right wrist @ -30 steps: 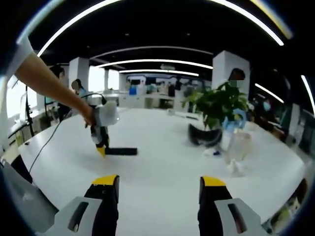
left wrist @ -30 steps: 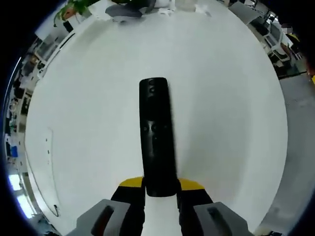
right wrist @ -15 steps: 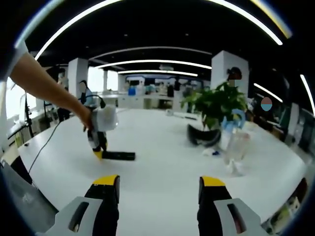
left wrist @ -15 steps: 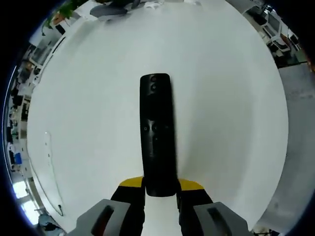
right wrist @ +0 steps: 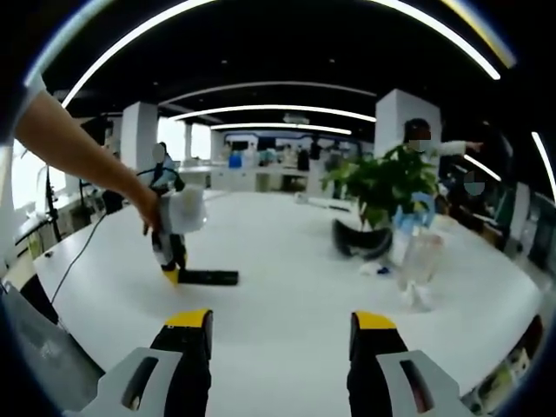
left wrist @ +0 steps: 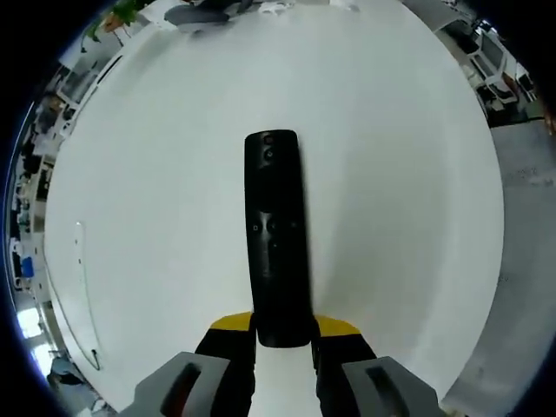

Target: Press the specified remote control buttons in sequence, fully releasing each button before pressing the next.

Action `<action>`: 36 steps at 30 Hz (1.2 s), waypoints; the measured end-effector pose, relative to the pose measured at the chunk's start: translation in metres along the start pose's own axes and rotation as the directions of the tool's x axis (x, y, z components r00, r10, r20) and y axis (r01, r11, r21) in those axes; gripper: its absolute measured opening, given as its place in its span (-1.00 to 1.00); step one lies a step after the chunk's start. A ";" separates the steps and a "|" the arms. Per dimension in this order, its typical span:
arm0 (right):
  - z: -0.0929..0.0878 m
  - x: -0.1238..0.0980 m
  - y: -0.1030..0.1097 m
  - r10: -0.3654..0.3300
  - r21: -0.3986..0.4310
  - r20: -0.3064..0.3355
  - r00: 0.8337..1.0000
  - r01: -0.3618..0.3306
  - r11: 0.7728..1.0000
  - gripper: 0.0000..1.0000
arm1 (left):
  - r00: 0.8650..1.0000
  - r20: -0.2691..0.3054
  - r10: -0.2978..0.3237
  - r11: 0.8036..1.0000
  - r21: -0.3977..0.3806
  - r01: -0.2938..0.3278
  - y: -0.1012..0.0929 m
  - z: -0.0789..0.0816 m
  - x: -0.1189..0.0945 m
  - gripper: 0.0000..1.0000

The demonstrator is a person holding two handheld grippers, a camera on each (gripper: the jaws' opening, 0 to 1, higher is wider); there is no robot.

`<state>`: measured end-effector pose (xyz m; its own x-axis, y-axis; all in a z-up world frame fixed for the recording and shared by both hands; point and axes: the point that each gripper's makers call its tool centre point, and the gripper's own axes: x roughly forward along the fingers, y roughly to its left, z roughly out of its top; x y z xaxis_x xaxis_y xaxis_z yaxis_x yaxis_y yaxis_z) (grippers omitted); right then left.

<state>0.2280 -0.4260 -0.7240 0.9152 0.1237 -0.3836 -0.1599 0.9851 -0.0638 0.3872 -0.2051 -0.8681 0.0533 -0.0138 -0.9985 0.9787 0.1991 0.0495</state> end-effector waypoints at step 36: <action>0.000 0.000 -0.002 -0.004 0.001 -0.003 1.000 0.004 1.000 0.16 | 1.000 0.020 -0.011 0.998 0.063 0.010 -0.037 -0.012 -0.003 -0.53</action>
<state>0.2279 -0.4276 -0.7242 0.9149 0.1191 -0.3858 -0.1554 0.9858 -0.0641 0.3489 -0.2008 -0.8668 0.0467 -0.0357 -0.9983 0.9897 0.1373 0.0414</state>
